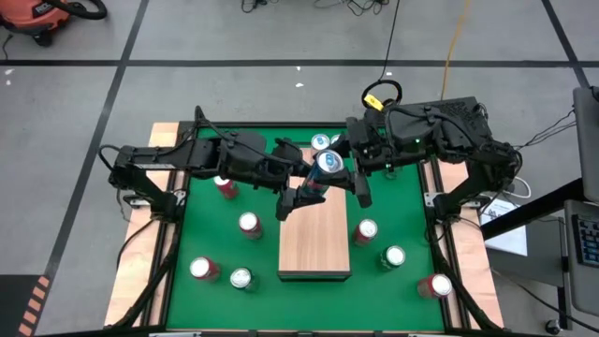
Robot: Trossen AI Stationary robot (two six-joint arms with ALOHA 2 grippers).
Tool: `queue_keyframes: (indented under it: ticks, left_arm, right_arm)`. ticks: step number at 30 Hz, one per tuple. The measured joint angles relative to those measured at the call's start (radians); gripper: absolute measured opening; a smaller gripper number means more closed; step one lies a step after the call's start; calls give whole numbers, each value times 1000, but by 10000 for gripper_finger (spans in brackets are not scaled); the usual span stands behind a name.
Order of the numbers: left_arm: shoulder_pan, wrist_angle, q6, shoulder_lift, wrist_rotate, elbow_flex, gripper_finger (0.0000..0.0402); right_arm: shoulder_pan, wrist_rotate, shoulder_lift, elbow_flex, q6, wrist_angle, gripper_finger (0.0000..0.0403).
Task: Place canned beverage on shelf
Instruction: Put the blue soda can on the shelf aligned with the other blue soda can
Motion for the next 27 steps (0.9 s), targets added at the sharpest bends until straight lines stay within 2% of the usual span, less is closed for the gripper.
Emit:
queue_keyframes:
  ticks: [9,19,27]
  left_arm:
    - [-5,13,69,0,4,0,314]
    - [-6,20,88,0,-3,0,223]
    - [-6,23,70,0,-21,0,217]
  right_arm:
    - [0,0,-1,0,0,1,234]
    - [0,0,-1,0,7,-4,235]
    - [-5,-1,-1,0,29,-1,246]
